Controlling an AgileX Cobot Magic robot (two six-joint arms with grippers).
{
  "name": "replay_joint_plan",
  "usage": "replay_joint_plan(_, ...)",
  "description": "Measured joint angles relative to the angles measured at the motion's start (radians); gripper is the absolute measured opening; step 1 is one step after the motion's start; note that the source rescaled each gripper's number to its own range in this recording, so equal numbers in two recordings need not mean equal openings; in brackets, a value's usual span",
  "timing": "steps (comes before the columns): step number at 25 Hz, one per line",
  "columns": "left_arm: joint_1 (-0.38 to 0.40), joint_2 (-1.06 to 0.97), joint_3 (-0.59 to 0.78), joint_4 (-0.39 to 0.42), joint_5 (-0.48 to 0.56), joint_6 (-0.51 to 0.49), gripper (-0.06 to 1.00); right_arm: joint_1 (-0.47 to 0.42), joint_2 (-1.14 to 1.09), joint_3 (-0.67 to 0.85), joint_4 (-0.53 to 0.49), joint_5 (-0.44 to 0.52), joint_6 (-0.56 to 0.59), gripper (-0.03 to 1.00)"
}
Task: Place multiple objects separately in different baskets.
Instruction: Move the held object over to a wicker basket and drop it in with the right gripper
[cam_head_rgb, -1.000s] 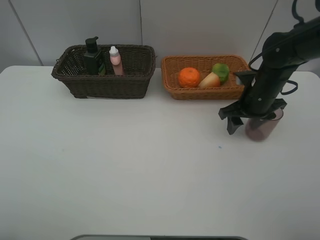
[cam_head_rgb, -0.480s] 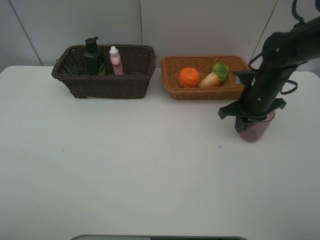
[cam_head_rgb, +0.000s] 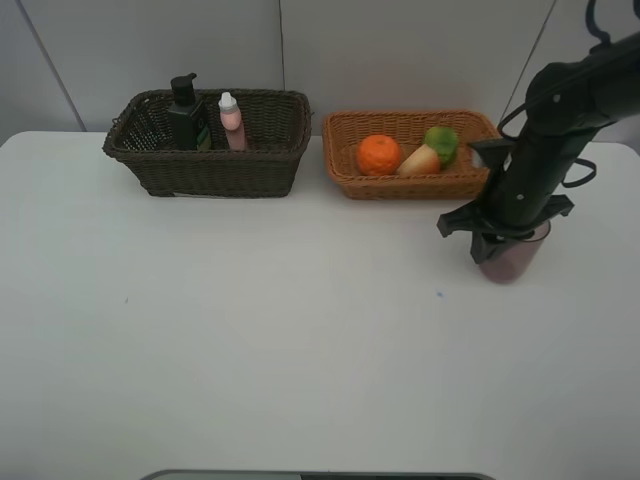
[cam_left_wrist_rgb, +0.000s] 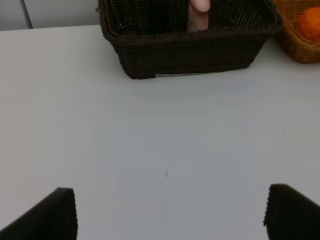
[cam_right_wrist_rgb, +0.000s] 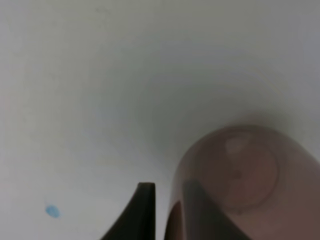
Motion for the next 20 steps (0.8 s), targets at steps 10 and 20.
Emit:
replay_joint_plan(10,0.000,0.000,0.000,0.000,0.000,0.000,0.95,0.034,-0.065,-0.080,0.004,0.137,-0.001,0.00)
replay_joint_plan(20,0.000,0.000,0.000,0.000,0.000,0.000,0.95,0.303,-0.043,-0.511,0.010,0.399,-0.017,0.00)
